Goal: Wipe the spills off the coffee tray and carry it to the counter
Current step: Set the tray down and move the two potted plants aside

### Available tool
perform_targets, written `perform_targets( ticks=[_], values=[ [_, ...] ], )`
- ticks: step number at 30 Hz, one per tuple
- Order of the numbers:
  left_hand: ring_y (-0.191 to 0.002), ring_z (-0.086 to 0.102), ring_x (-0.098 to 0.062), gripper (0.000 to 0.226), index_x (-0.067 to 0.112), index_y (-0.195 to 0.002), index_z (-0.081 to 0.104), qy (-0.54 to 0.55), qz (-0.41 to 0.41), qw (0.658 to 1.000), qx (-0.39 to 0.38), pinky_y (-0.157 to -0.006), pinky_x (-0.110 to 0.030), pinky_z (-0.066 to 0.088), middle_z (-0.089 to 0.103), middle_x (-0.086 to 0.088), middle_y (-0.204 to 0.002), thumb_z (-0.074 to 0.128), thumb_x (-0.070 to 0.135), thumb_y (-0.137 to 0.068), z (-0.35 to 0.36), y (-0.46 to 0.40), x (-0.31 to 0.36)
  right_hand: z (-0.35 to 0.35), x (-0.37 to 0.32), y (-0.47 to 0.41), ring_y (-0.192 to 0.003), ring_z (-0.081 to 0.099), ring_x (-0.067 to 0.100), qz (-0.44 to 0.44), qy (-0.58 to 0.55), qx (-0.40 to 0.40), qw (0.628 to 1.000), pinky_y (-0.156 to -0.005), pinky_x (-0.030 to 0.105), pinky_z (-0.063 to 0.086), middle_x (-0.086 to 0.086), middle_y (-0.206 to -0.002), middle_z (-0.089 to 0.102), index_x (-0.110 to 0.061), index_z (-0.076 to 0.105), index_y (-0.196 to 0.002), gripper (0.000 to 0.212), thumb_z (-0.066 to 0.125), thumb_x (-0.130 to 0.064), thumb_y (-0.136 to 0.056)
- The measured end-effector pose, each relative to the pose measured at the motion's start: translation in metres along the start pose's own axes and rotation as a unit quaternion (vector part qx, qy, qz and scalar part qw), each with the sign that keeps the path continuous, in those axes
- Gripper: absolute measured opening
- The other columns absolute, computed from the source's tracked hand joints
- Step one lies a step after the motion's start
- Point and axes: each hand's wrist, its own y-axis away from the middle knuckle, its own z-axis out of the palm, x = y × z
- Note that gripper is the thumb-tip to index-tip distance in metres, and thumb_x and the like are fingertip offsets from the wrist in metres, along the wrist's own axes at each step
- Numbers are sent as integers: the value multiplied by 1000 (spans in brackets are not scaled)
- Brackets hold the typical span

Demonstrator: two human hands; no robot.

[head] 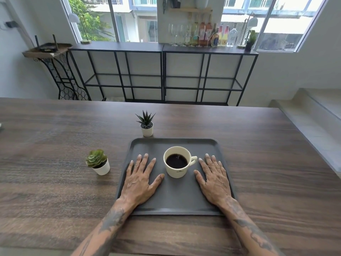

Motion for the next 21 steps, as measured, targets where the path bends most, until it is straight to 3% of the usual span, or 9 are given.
perform_targets(
  ticks=[2, 4, 6, 8, 13, 21],
  values=[
    [-154, -2, -14, 100, 30, -154, 29, 62, 2, 998, 3, -124, -43, -1, 15, 0, -166, 9, 88, -75, -5, 0, 1, -4, -1, 0, -149, 10, 15, -2, -56, 8, 998, -120, 32, 2, -2, -159, 22, -25, 35, -147, 90, 5, -76, -79],
    [-153, 6, -9, 100, 29, -152, 35, 151, 16, 988, 7, -124, -42, 6, 25, 4, -163, 32, 90, -72, -14, 2, 3, -15, -5, 1, -146, 22, 12, 3, -170, 31, 985, -120, 35, 15, -6, -153, 35, -26, 41, -143, 80, 33, -75, -80],
    [-148, 22, -5, 104, 30, -150, 35, 229, 28, 973, -10, -121, -35, 22, 34, 9, -157, 58, 85, -65, -26, 1, 13, -30, -14, 0, -137, 37, 6, 2, -288, 26, 957, -112, 31, 33, -11, -147, 43, -30, 43, -141, 74, 60, -62, -77],
    [-139, 36, -1, 109, 29, -150, 35, 274, 28, 961, -24, -115, -27, 32, 41, 13, -150, 74, 76, -59, -34, -3, 27, -40, -26, -1, -127, 47, 2, -3, -363, -1, 932, -100, 26, 46, -14, -142, 47, -34, 42, -141, 80, 73, -56, -70],
    [-123, 55, 3, 98, 31, -141, 49, 371, 17, 929, -2, -99, -33, 52, 59, 14, -135, 86, 63, -57, -32, -19, 44, -37, -42, -4, -117, 57, 10, -25, -404, 13, 914, -80, 26, 58, -12, -129, 56, -31, 51, -133, 72, 80, -45, -68],
    [-119, 61, -4, 95, 20, -145, 47, 406, 16, 914, -4, -96, -35, 55, 63, 6, -132, 88, 42, -63, -29, -23, 38, -33, -56, 1, -107, 57, 1, -8, -404, 57, 913, -66, 15, 55, -17, -119, 57, -27, 55, -124, 64, 81, -43, -67]
  ],
)
